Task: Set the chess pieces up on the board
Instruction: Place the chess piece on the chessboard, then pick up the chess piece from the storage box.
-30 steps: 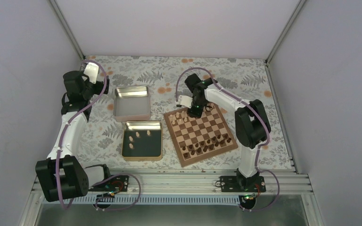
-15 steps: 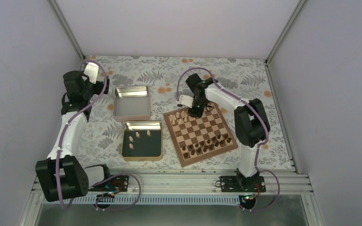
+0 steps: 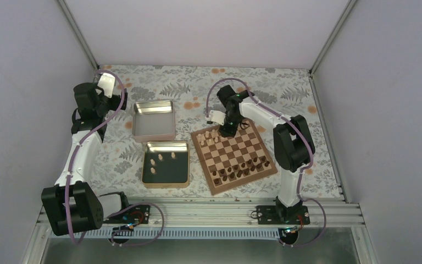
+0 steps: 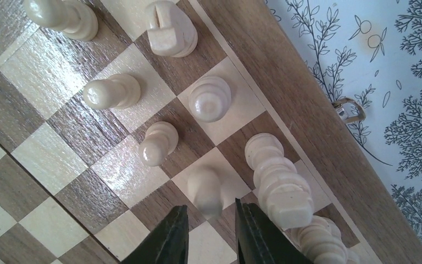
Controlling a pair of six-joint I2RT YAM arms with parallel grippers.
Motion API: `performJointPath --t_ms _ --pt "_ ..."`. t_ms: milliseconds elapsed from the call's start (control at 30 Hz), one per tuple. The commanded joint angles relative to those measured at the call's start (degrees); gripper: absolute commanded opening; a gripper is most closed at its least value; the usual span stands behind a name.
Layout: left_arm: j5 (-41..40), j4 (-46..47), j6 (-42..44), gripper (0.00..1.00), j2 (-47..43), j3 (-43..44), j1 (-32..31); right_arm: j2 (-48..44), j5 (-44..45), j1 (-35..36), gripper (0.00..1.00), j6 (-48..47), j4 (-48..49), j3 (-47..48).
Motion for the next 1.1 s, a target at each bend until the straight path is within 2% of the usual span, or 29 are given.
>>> performJointPath --t_ms 0,333,533,733,900,1067 --pt "0.9 0.9 0.1 1.0 -0.3 0.2 0.4 0.8 -1.1 -0.4 0.26 -0.4 -1.4 2.1" --pt "0.9 0.9 0.1 1.0 -0.5 0.2 0.4 -1.0 -1.8 0.6 0.26 0.5 -4.9 4.6" --pt "1.1 0.9 0.1 1.0 -0.6 0.3 0.4 -3.2 -3.7 8.9 0.27 1.4 -9.1 10.1" --pt "1.0 0.7 0.2 1.0 -0.9 0.3 0.4 0.1 -6.8 19.2 0.28 2.1 -10.9 19.7" --pt "0.9 0.6 0.0 1.0 -1.2 0.3 0.4 4.5 -6.9 25.1 0.28 1.1 -6.3 22.2" --pt "0.6 0.7 0.2 1.0 -1.4 0.2 0.4 9.7 -4.7 27.4 0.3 -0.2 -2.2 22.9"
